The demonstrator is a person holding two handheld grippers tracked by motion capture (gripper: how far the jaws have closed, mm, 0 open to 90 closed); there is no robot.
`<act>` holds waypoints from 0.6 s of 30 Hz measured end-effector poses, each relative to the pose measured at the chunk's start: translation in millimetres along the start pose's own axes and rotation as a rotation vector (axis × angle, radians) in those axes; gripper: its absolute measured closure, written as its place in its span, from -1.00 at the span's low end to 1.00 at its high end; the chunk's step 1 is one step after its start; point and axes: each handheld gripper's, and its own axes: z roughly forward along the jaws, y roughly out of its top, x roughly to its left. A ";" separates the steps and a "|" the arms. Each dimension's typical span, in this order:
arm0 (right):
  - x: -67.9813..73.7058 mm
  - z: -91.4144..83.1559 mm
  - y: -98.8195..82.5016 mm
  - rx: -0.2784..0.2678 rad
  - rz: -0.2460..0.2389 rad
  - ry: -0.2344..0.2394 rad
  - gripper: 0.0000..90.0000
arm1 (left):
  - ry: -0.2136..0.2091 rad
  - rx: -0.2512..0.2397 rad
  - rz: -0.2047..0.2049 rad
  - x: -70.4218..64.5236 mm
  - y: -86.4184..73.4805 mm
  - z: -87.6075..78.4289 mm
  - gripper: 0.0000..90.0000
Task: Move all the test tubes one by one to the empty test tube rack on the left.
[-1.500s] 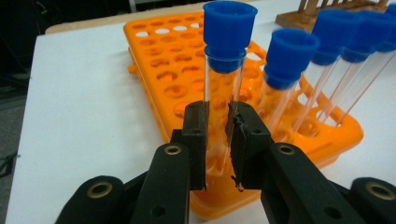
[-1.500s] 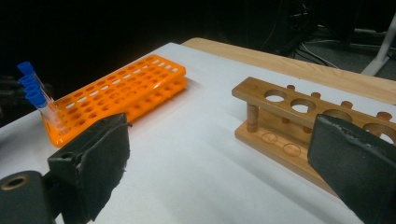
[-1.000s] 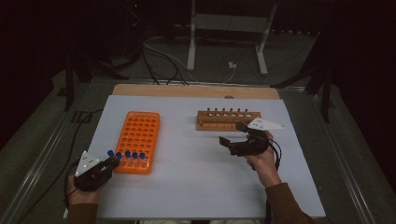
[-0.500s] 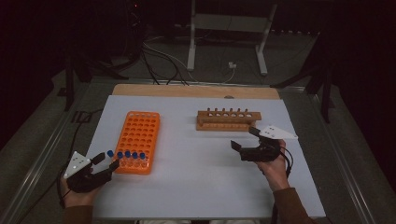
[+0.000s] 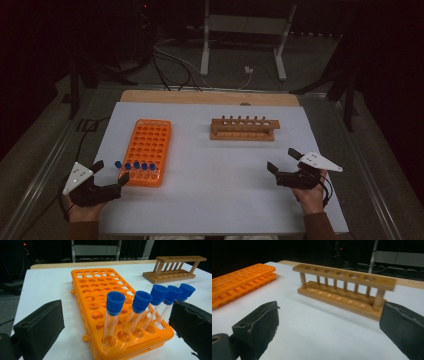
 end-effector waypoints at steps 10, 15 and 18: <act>-2.0 -18.2 -13.7 -0.018 0.025 -0.028 -0.96 | 0.017 -0.018 0.001 1.2 1.3 -1.6 -0.99; -3.4 -24.6 -20.1 -0.018 0.039 -0.046 -0.97 | 0.021 -0.020 0.000 2.2 1.6 -2.6 -0.99; -2.1 -25.6 -20.5 -0.023 0.033 -0.050 -0.96 | 0.029 -0.023 -0.003 2.7 2.0 -3.6 -0.99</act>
